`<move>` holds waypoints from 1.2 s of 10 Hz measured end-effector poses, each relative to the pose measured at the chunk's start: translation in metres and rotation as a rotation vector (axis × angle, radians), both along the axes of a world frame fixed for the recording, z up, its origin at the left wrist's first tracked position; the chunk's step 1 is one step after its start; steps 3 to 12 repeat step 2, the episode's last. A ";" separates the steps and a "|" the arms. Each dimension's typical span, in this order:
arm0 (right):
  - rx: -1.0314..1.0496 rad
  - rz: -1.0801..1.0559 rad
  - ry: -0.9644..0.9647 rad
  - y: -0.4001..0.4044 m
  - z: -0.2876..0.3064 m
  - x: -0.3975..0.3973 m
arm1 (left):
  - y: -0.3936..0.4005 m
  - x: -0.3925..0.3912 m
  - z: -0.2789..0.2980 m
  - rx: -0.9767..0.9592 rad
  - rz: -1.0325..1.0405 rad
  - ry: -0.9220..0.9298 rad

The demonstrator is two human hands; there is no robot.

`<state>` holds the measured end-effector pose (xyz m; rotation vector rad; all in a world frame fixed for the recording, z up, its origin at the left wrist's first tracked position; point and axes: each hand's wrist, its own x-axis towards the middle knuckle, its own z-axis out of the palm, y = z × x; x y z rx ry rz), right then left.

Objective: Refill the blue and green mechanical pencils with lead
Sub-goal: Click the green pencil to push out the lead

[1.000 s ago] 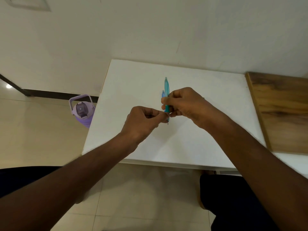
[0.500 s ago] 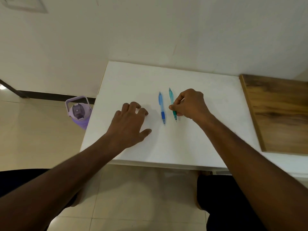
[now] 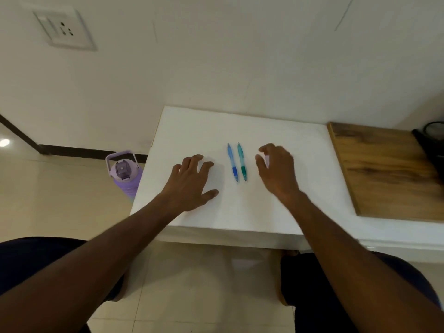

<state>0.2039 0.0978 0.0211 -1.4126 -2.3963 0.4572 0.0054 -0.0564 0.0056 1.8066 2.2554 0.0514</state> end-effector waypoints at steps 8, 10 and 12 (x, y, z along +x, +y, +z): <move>0.059 0.030 -0.328 -0.075 -0.026 0.056 | -0.053 -0.003 -0.013 -0.013 0.119 -0.013; 0.059 0.030 -0.328 -0.075 -0.026 0.056 | -0.053 -0.003 -0.013 -0.013 0.119 -0.013; 0.059 0.030 -0.328 -0.075 -0.026 0.056 | -0.053 -0.003 -0.013 -0.013 0.119 -0.013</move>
